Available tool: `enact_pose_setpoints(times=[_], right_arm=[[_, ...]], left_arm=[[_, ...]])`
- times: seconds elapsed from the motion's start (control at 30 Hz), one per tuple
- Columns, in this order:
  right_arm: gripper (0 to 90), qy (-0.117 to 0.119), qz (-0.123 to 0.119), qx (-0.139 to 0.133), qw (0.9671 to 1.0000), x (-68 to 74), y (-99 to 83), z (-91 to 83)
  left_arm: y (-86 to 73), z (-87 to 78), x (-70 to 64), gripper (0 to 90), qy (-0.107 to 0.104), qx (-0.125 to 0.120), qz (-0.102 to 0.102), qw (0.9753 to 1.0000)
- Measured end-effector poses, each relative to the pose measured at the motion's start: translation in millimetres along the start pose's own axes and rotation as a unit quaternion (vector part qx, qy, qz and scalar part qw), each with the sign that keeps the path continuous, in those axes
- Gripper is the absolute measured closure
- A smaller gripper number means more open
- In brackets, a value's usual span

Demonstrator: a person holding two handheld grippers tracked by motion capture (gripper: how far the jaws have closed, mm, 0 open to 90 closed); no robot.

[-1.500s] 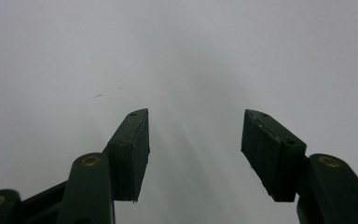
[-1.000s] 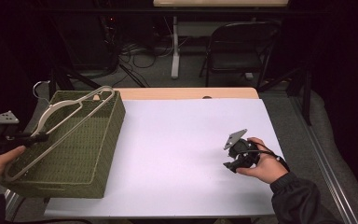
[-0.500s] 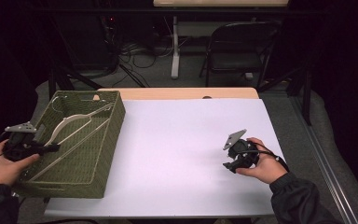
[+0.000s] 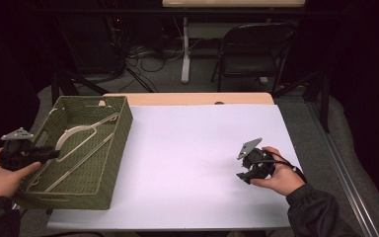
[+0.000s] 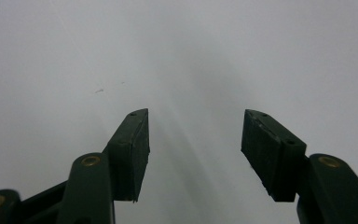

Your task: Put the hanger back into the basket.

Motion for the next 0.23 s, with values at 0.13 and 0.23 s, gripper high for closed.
enact_pose_setpoints(times=[0.13, 0.23], right_arm=[[41.3, -0.004, 0.0, -0.009, 1.0, -0.2, -2.3, -3.0], [41.1, -0.009, -0.001, -0.014, 0.9999, -0.9, -4.9, -8.4]], left_arm=[[3.1, -18.4, -18.9, 47.4, 0.022, -0.051, 0.006, 0.9985], [5.3, -25.8, -33.3, 41.9, 0.028, -0.074, 0.02, 0.9967]])
Point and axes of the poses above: each handheld gripper's, and its own axes: z roughly forward along the jaws, y roughly out of its top, x roughly to its left, the point moved 1 cm from there along z, roughly forward along the jaws, and after that the axes turned 12 degrees about -y, right-handed, at the moved point
